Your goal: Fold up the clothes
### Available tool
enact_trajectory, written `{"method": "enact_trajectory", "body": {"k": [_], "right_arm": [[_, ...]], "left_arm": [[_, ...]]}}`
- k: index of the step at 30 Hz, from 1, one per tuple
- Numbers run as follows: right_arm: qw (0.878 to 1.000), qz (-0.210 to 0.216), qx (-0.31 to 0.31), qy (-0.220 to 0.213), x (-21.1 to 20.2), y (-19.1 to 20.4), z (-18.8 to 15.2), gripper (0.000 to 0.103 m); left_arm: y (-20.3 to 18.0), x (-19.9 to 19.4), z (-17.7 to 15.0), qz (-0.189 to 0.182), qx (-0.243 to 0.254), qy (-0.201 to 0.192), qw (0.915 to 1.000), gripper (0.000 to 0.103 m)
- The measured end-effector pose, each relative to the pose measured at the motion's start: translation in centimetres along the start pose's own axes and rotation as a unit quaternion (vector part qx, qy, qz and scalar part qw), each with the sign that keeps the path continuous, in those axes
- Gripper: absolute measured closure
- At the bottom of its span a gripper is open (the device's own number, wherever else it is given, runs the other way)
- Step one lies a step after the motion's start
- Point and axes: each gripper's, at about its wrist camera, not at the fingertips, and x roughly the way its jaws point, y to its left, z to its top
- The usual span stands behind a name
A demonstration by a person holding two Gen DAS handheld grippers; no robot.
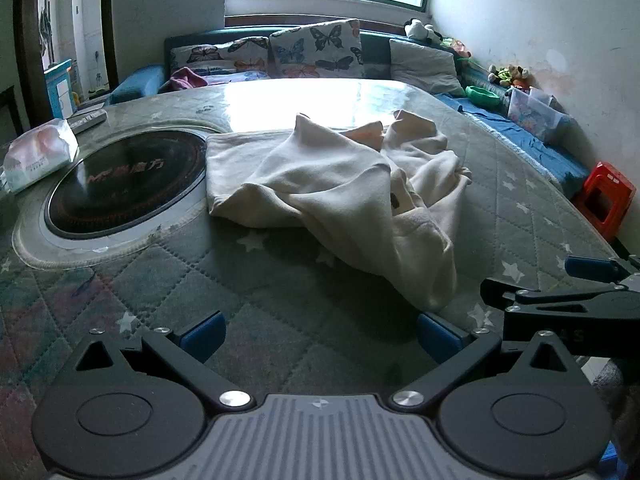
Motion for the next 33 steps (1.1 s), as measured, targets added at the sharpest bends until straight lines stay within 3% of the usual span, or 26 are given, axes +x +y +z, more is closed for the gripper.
{"method": "enact_trajectory", "body": {"k": [33], "right_arm": [[1.000,0.010,-0.007,0.000,0.4,0.9,1.0,0.000]], "left_arm": [[0.2,0.3,0.9,0.002,0.001,0.000,1.0000,0.000]]}}
